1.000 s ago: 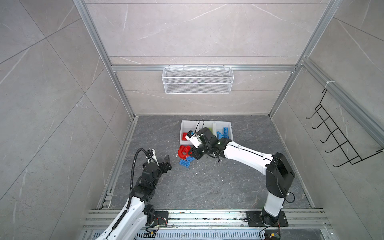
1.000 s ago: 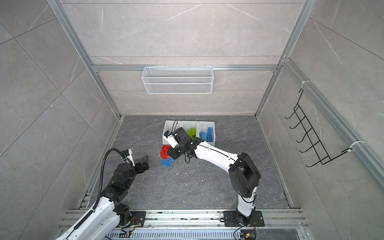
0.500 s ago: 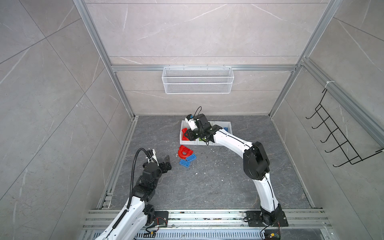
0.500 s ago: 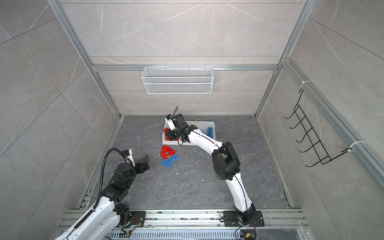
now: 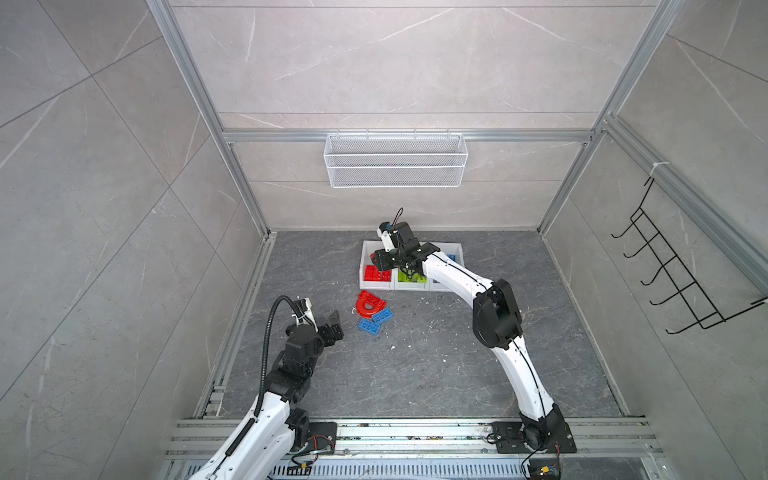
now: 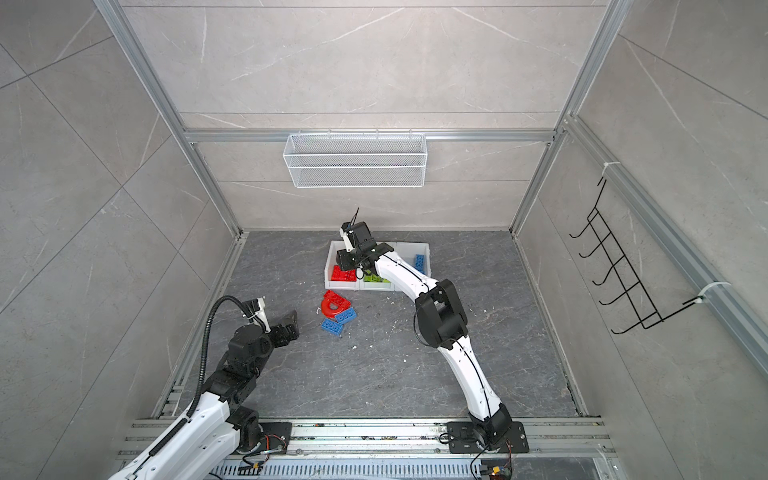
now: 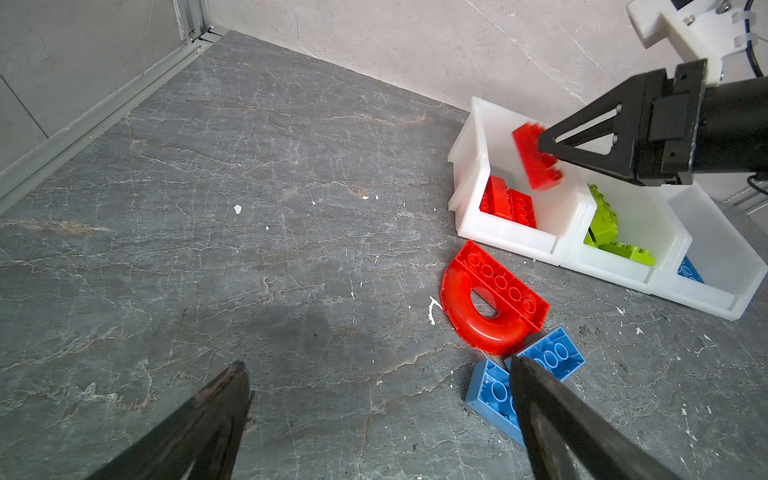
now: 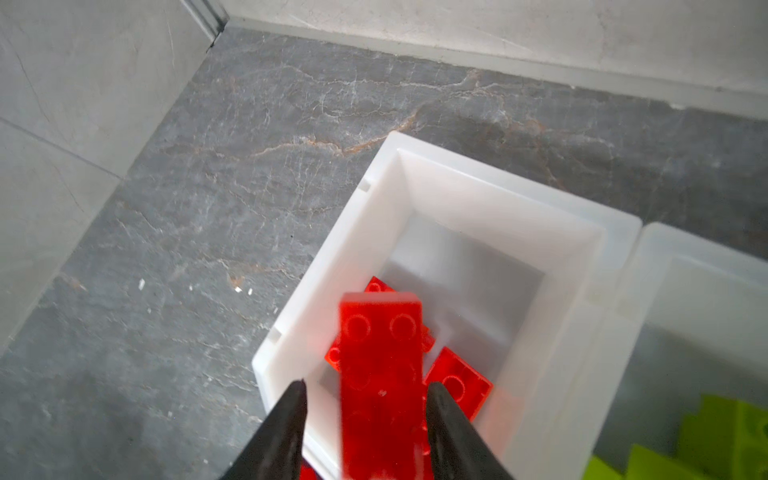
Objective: Sort the legos into containers by color
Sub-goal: 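Grasp the red brick with the right gripper and carry it to the red compartment, then release the red brick and move the right gripper over the blue bricks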
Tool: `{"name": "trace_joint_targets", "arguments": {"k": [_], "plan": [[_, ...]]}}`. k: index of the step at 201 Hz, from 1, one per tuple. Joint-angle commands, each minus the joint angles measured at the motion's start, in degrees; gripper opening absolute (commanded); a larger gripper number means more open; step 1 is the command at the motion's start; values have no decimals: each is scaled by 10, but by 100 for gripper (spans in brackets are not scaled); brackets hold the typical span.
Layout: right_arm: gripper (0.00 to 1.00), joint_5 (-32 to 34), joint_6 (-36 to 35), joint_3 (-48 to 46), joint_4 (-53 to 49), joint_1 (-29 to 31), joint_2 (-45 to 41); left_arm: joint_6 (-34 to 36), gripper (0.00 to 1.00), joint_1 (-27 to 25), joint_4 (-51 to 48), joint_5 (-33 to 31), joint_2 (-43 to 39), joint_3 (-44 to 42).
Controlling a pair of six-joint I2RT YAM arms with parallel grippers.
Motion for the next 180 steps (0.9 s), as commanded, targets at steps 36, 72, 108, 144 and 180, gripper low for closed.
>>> {"name": "trace_joint_targets", "arguments": {"k": [36,72,108,144,180], "plan": [[63,14,9,-39,-62,12,-81,2,100,2,24,2,-6,1],[67,84,-5,-225,-32,57,-194,1,100,2,26,5,-4,2],[71,118,21,-367,29,89,-252,-2,100,2,27,7,-2,2],[72,126,27,-381,41,110,-223,0,100,2,27,6,0,3],[72,128,23,-377,51,116,-195,-2,100,1,28,1,-4,-4]]}}
